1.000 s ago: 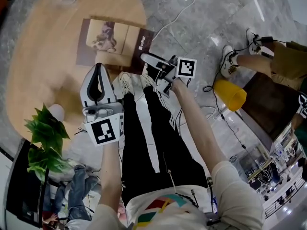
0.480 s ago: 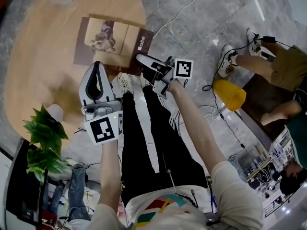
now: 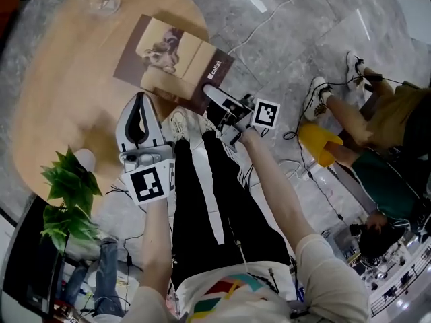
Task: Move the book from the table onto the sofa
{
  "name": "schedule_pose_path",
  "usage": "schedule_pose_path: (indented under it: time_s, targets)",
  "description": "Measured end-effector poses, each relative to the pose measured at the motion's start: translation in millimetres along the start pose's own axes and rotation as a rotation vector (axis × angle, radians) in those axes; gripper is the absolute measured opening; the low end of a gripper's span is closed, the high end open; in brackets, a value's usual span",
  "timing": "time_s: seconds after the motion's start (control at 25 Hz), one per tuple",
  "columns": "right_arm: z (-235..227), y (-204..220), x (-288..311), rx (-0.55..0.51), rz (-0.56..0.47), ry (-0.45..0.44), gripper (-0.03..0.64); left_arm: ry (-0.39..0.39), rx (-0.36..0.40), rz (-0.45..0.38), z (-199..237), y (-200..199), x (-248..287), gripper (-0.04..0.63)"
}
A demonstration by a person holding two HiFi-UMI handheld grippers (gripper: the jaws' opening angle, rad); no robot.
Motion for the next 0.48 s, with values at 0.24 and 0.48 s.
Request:
schedule_pose_path:
  time_s: [0.24,0.48]
  targets:
    - [78.9,-22.9,20.6,-0.063,-0.038,-0.100,0.156,-0.040,-0.001,-0.068,7.8,-57.1,0.3,0.006]
    - [190.0,-24.2,41.0,-0.095,-0.062,-0.200,0.156,-0.079,0.007,-0.137,16.6,-152.6,-15.8,0.006]
Point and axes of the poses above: the fingertips, and each gripper's own axes: x forward along the fingers, z to its left, y out of its underside, the point moved 1 cm from there along -x, backward along the fingers, and after that the axes turned 7 degrees about -z, right-handed, at the moved point
